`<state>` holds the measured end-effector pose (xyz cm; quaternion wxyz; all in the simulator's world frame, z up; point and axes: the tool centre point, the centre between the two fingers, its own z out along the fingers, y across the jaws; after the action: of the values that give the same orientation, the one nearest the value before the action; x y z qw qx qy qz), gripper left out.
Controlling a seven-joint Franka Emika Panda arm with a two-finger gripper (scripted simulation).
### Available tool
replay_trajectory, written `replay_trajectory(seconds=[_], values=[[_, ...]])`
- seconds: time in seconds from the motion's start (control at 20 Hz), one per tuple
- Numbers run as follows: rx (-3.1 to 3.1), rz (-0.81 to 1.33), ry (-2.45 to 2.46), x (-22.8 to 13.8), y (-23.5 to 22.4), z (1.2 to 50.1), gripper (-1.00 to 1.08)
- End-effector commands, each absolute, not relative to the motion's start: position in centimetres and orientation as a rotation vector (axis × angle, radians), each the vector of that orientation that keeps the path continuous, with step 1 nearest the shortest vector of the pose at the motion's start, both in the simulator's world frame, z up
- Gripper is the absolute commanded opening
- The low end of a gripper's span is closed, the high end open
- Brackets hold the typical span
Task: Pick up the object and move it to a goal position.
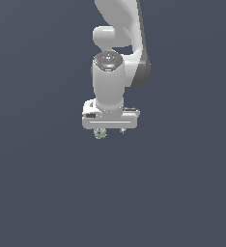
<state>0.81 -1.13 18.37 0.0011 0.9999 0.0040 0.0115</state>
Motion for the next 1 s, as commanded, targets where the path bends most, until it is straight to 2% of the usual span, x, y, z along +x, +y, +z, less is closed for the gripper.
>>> replay_trajectory(seconds=[0.0, 0.5, 0.95], values=[[3.139, 0.036, 0.013, 0.8, -1.1, 18.4, 1.0], [3.145, 0.051, -0.009, 0.8, -2.9, 19.8, 1.0], [3.143, 0.047, 0.036, 0.2, -3.2, 19.0, 1.0]])
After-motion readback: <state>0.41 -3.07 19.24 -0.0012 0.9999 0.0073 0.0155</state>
